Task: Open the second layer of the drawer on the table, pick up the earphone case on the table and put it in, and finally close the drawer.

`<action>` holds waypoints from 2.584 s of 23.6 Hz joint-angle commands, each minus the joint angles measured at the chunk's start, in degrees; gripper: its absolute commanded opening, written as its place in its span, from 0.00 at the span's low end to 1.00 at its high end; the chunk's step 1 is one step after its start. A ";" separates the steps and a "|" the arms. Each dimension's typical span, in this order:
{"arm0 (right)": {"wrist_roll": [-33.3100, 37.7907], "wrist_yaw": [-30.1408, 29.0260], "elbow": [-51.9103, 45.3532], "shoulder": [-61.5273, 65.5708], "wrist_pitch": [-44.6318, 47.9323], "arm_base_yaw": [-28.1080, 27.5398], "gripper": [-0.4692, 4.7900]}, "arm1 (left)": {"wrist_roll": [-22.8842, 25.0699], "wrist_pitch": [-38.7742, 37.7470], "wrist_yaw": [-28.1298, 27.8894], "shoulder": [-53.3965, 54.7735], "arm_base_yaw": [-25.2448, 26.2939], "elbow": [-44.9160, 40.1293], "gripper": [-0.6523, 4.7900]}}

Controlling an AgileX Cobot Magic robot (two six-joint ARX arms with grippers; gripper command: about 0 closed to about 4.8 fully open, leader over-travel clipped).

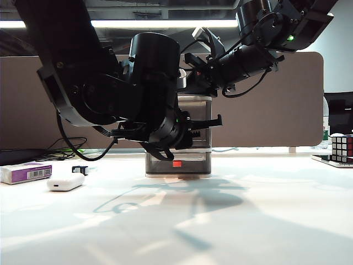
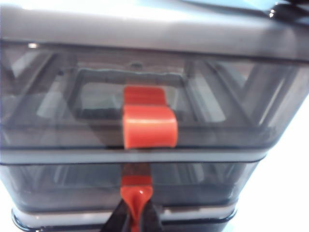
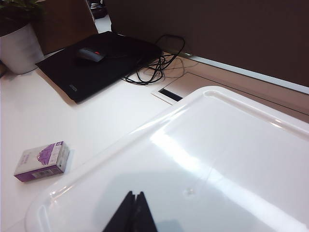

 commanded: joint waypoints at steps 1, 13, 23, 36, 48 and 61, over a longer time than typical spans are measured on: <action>0.11 -0.17 0.00 0.11 -2.08 0.11 0.08 | 0.07 0.26 1.16 -0.13 0.04 0.20 0.11; 0.15 0.20 0.00 1.16 -2.38 0.11 0.08 | -0.55 -5.27 2.25 -0.17 -1.33 0.17 0.11; 0.15 0.22 0.00 1.38 -3.52 0.11 0.08 | -1.31 -11.82 2.32 -0.28 -5.51 0.13 0.11; 0.09 -11.19 0.00 1.27 -4.68 0.11 0.08 | -7.93 -16.81 2.36 -0.31 -6.05 0.09 0.11; -0.55 -25.75 0.00 -0.85 -5.55 0.39 0.08 | -7.76 -14.64 2.34 -0.31 -5.51 0.09 0.11; -3.23 -20.65 0.00 -0.63 -9.88 2.14 0.08 | -2.58 -14.08 2.36 -4.48 -6.05 0.11 0.11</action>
